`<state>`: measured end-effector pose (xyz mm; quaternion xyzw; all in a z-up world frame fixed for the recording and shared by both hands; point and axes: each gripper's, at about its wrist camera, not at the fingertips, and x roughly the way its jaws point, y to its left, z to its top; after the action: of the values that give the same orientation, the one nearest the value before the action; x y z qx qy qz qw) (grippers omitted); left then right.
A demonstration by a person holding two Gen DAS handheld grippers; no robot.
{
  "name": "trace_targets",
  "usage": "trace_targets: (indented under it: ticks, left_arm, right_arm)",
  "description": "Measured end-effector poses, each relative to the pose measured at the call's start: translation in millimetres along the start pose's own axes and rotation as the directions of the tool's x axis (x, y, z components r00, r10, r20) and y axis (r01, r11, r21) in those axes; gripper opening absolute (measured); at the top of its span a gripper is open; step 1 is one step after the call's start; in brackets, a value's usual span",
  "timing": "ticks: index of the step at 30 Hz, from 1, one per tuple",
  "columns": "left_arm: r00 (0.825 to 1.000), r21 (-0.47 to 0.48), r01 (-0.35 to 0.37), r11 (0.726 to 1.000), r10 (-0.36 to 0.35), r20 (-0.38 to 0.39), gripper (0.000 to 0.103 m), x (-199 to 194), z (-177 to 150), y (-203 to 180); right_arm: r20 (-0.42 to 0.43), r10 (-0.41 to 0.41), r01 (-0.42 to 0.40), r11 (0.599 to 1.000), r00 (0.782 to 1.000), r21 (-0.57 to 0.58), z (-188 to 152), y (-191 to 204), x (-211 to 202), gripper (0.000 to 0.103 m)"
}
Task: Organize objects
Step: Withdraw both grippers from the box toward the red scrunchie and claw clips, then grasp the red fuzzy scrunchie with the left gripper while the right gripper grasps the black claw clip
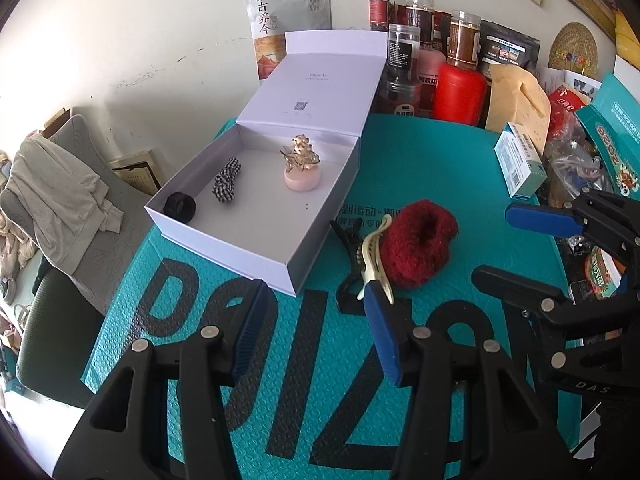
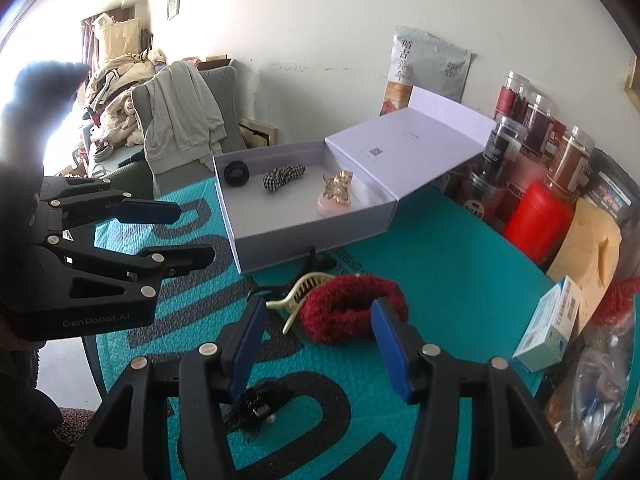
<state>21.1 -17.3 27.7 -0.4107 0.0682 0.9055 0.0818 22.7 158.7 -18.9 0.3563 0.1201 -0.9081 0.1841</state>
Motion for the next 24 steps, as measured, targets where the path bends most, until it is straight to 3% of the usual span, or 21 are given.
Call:
trace_targets:
  ticks: [13,24]
  left_arm:
    - [0.999,-0.01,0.022,1.0,-0.023,-0.045,0.048,14,-39,-6]
    - [0.993,-0.015,0.077,0.997,-0.078,-0.093,0.048,45,-58,-2]
  right_arm:
    - [-0.055,0.006,-0.004,1.0,0.998,0.021,-35,18,8,0.055]
    - [-0.148,0.043,-0.037,0.998,0.988,0.041,-58,33,42,0.055]
